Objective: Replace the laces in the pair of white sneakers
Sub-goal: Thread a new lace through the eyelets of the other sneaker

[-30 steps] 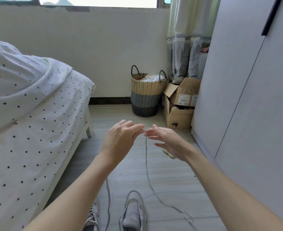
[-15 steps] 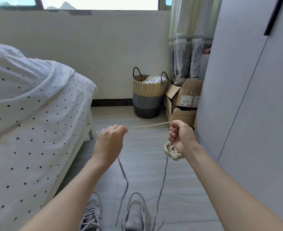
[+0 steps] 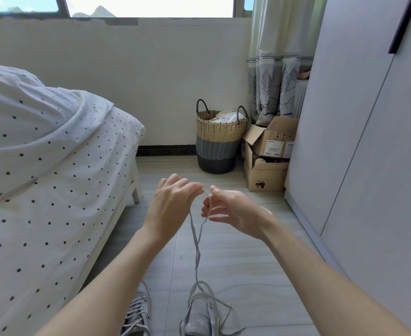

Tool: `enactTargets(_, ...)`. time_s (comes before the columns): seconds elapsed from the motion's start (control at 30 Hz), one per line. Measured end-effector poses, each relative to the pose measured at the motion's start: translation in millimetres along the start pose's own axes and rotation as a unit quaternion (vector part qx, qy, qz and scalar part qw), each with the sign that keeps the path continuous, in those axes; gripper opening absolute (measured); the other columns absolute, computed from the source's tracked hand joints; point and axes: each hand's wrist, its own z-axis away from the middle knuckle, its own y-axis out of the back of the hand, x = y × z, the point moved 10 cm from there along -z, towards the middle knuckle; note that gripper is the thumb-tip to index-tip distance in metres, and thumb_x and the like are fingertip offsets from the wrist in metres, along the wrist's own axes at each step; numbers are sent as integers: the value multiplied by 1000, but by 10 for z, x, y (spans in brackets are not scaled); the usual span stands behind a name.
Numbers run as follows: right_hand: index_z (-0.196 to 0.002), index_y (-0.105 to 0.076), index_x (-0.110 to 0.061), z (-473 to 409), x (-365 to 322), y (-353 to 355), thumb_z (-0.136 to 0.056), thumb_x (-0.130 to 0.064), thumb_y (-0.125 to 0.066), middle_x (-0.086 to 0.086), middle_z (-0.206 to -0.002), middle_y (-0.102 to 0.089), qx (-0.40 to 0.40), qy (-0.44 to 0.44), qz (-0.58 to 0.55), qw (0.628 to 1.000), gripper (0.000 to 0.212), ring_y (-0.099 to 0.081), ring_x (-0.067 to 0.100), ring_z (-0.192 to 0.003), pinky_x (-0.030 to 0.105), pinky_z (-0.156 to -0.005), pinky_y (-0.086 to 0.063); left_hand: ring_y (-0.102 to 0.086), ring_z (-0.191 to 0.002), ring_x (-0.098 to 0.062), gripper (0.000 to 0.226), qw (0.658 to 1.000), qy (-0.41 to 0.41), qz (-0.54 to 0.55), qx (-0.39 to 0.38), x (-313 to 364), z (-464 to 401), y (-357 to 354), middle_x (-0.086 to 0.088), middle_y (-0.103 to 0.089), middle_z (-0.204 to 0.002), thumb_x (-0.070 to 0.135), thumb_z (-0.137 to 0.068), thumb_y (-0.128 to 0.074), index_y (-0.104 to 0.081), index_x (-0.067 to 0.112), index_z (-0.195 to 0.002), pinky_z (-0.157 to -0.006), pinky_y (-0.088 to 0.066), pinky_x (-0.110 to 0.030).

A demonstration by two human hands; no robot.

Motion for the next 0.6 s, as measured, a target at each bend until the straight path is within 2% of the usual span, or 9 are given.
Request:
enactTargets(0.07,-77,-57,-10,8,-55,-25,-96,-26,-49,3,-71,-57,-3,14,-46,999,26,-57,18,-70,35,-77,-49,-54,-62,-18,31,1000,3,-17,-15,-16,17,-40,4,-65,-67,29,-90,-44,-70,14,-82,-61,-38,-24)
enactTargets(0.2,-75,-51,-12,30,-203,194,-97,-14,-45,1,-66,-53,63,57,-201,976,23,-47,11,-55,24,-59,-40,-59,-60,-23,16,998,61,-15,-24,-206,82,-65,-2,-66,-65,15,-82,-57,-70,9,-76,-57,-43,-29)
enactTargets(0.3,-71,-51,-14,93,-216,531,-95,-11,-43,-1,-61,-51,146,77,-295,941,26,-36,8,-48,20,-52,-28,-59,-65,-29,21,990,136,17,-34,-447,175,-87,-5,-65,-66,14,-87,-52,-69,7,-77,-60,-47,-36)
enactTargets(0.4,-62,-47,-16,153,10,909,-88,-13,-48,-3,-51,-45,248,45,-351,902,26,-28,7,-39,22,-47,-20,-58,-74,-29,23,978,200,21,-57,-675,305,-122,-9,-66,-75,13,-94,-51,-70,5,-84,-66,-43,-35)
enactTargets(0.47,-61,-48,-15,214,219,1079,-86,-17,-51,-3,-52,-45,297,-20,-254,920,26,-28,7,-37,22,-44,-20,-58,-72,-28,20,975,214,19,-47,-770,355,-79,-9,-66,-74,12,-93,-54,-70,5,-84,-63,-39,-31)
enactTargets(0.5,-62,-52,-14,243,289,1107,-87,-21,-54,-2,-55,-48,295,-65,-124,945,26,-32,8,-40,22,-44,-23,-58,-70,-28,18,977,209,21,-37,-778,349,-45,-8,-66,-73,12,-92,-56,-71,6,-84,-62,-37,-29)
enactTargets(0.53,-64,-56,-14,254,354,1082,-89,-27,-55,-2,-59,-54,270,-114,27,956,28,-39,9,-46,23,-47,-28,-59,-68,-28,16,981,189,26,-32,-747,327,-21,-7,-65,-71,13,-91,-58,-71,6,-84,-60,-38,-28)
enactTargets(0.57,-70,-60,-15,255,409,1002,-91,-34,-53,-2,-66,-59,228,-150,155,949,29,-47,11,-55,24,-53,-34,-59,-66,-27,17,987,157,29,-34,-679,297,-8,-6,-65,-70,17,-90,-58,-72,7,-85,-60,-41,-29)
enactTargets(0.6,-80,-63,-15,232,446,885,-93,-40,-50,-2,-76,-63,184,-164,237,940,31,-54,13,-69,27,-62,-39,-60,-65,-26,23,991,121,31,-44,-592,268,-16,-4,-65,-71,24,-89,-56,-73,9,-86,-60,-45,-31)
